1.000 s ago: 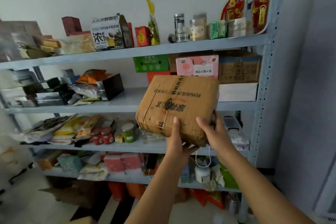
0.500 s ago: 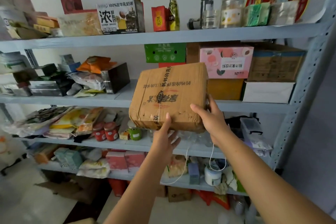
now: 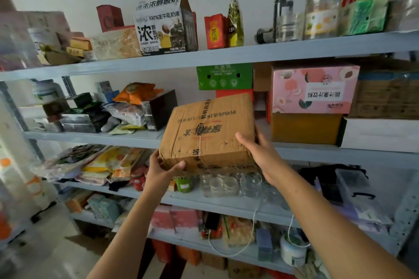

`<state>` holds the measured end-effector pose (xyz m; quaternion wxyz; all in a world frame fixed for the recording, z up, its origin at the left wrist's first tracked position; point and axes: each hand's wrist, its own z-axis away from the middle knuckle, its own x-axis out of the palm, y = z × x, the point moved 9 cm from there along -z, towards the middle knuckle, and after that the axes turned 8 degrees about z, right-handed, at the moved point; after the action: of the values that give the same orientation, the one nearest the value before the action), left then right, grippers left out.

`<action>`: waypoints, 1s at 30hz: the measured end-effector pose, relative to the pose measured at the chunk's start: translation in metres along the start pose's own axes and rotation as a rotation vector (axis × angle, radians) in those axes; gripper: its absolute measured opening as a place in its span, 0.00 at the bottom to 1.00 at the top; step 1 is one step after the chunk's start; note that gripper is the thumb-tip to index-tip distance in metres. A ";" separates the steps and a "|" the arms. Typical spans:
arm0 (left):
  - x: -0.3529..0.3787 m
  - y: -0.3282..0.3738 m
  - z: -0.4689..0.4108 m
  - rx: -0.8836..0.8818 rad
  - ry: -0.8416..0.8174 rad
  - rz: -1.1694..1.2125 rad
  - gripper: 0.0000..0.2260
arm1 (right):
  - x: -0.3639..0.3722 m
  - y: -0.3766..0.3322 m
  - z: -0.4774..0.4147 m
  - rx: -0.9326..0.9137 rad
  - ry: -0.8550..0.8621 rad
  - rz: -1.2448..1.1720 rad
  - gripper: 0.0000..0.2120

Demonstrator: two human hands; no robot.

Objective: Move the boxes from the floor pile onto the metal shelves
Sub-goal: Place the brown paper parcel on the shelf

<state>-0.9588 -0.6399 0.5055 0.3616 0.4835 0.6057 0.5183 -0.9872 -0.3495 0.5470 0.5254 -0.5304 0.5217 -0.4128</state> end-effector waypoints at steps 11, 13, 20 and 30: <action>0.040 -0.025 -0.083 -0.065 -0.165 0.075 0.41 | -0.007 0.022 -0.067 0.017 0.042 0.112 0.45; 0.050 -0.031 -0.105 -0.067 -0.206 0.081 0.42 | -0.014 0.031 -0.080 0.055 0.085 0.152 0.47; 0.095 -0.051 -0.164 -0.023 -0.340 -0.001 0.36 | -0.045 0.046 -0.120 0.062 0.343 0.509 0.32; 0.156 -0.025 -0.205 0.571 -0.354 -0.939 0.35 | -0.016 0.028 -0.179 -0.147 0.118 1.376 0.27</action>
<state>-1.1985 -0.5472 0.5323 0.5037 0.3207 0.8016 0.0294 -1.1686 -0.3541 0.5406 0.6011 -0.0900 0.7938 0.0225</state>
